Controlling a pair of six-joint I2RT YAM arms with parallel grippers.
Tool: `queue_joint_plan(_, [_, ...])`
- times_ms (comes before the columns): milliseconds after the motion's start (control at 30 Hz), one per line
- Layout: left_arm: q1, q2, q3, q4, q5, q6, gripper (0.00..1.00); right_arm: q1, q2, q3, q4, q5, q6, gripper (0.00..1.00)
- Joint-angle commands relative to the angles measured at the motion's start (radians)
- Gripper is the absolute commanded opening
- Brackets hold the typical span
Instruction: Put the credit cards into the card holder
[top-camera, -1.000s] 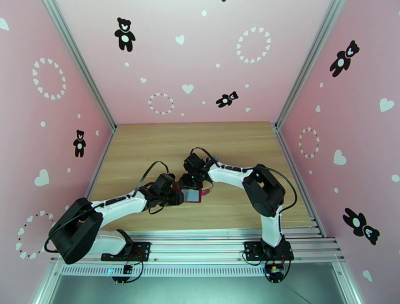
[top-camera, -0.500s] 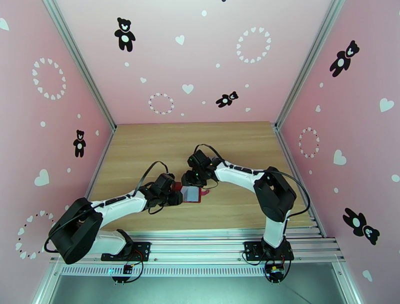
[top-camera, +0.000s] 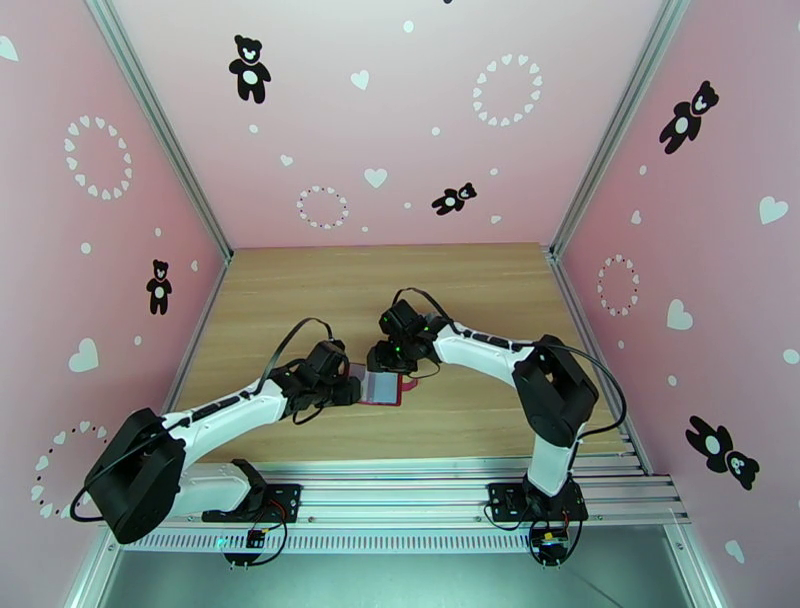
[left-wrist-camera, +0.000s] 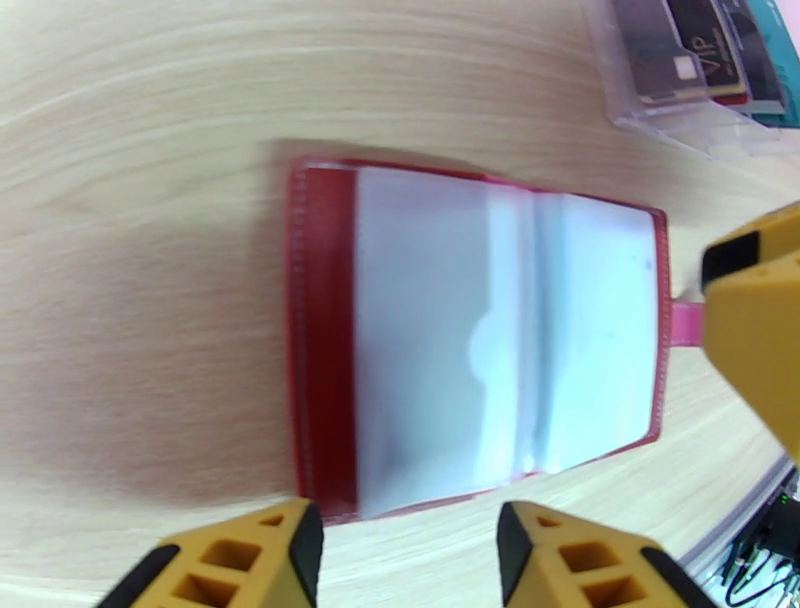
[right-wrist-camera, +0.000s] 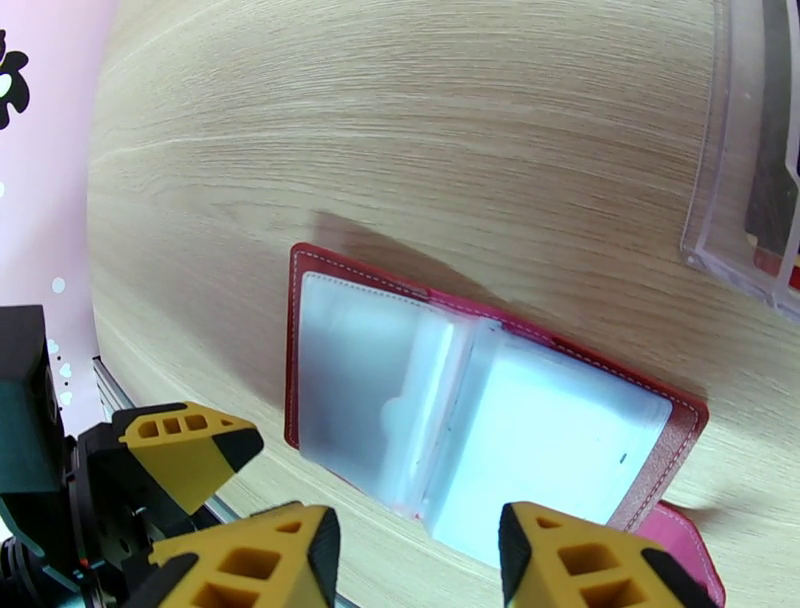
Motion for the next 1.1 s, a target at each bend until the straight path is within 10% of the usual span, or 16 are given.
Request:
queue_joint_plan(0, [-0.002,-0.016,0.019,-0.042,-0.054,0.015,0.53,-0.004,-0.048,-0.012,-0.025,0.007,-0.010,0.48])
queue_joint_plan(1067, [0.004,0.121,0.024,0.095,0.076,0.025,0.39,-0.063,-0.126,-0.009,-0.110,0.045,-0.071,0.45])
